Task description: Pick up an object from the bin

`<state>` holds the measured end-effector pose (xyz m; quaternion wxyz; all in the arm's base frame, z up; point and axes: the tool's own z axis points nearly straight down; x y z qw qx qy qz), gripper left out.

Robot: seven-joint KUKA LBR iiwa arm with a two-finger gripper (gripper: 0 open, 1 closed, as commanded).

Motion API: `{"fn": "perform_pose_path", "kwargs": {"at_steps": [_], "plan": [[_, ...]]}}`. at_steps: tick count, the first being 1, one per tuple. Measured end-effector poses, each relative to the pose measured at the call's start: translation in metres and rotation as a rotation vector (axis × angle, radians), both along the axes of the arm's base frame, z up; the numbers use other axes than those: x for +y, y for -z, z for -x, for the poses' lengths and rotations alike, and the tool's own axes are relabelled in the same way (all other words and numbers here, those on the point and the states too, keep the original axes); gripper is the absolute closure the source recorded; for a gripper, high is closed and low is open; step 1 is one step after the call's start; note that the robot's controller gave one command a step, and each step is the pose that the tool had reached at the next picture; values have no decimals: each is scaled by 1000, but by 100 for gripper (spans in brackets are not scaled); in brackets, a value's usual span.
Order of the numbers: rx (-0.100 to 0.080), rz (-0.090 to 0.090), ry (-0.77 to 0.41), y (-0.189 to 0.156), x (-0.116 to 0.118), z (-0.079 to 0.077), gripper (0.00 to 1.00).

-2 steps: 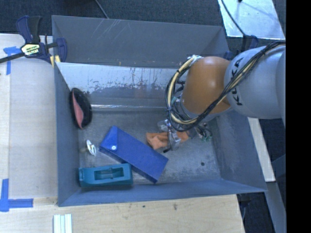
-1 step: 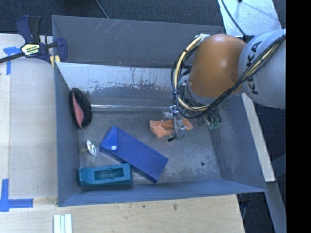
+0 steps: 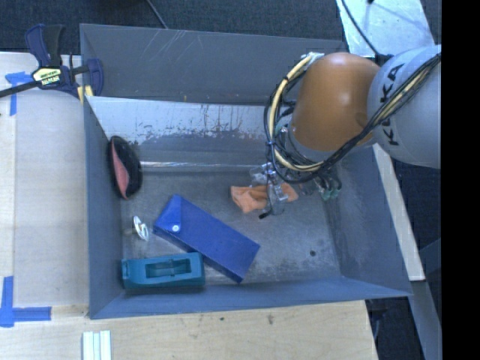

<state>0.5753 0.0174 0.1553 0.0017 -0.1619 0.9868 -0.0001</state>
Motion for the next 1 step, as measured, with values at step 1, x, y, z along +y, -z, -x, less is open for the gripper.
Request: {"fn": "perform_pose_path", "kwargs": {"at_steps": [1], "plan": [[1, 0, 0, -102, 7, -46, 100]]}}
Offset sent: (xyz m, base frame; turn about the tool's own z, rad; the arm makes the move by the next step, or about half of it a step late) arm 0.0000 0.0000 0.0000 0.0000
